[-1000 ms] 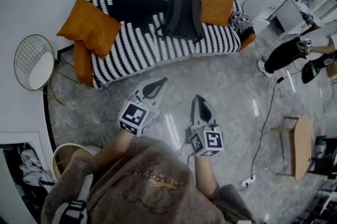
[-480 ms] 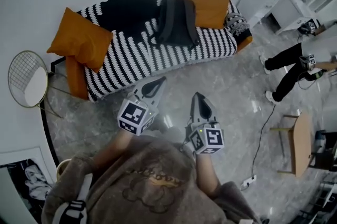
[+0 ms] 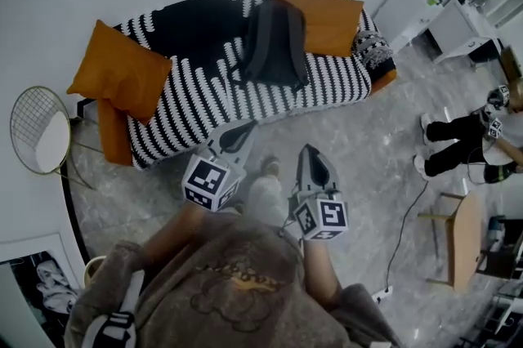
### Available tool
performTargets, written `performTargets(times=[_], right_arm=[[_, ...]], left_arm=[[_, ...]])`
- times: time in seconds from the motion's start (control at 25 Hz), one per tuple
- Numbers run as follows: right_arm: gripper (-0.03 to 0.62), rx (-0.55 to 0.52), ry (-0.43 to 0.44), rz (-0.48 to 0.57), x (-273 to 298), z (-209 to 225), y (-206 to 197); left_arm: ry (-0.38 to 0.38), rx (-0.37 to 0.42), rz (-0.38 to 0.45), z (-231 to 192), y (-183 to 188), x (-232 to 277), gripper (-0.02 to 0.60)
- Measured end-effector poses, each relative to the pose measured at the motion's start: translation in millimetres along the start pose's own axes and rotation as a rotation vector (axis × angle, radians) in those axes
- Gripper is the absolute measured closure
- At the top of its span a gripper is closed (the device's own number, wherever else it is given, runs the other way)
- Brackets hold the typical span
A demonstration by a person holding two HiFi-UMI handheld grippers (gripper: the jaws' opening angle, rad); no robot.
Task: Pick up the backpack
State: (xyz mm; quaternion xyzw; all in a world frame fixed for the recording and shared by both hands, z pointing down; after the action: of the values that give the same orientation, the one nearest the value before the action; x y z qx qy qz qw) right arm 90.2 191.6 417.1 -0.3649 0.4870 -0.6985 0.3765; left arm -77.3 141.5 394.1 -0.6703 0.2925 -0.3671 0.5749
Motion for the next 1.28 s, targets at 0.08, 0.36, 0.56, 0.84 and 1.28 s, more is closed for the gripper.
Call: performTargets(times=[0.08,0.36,0.56,0.84,1.28], right_arm=[[0.589,0.001,0.012,0.0,16,16,3],[0.589,0.004,0.042,-0.006,78,71,25],[0.589,0.005,0.085,-0.022,122,109,44],[0.589,-0.004,0.144,-0.055,183,164,65],[0.589,-0.018,0.197,-0.105,265,216,72]], left_arm=[[0.01,0.001,0.001,-5,2,20,0.581],[0.042,-0.009,-0.014,-30,13,93,0.581],[0.087,-0.011,-0.009,-47,27,146,0.581],[0.154,-0.029,-0.014,-72,36,216,0.581],[0.218,-0.071,-0.022,-115,32,295,0.581]])
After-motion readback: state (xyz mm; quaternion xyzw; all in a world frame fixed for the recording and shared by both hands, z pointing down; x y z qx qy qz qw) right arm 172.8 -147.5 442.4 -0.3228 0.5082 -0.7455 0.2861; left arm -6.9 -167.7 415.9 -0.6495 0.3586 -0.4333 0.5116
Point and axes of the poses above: the fingertips, and each gripper's own axes: x forward along the fingers, z to its right, y out of its top, the point moved 5 cm from there along -x, backward along the fingers, and after that the axes turned 8 degrees about y, right-handed, at the moved point
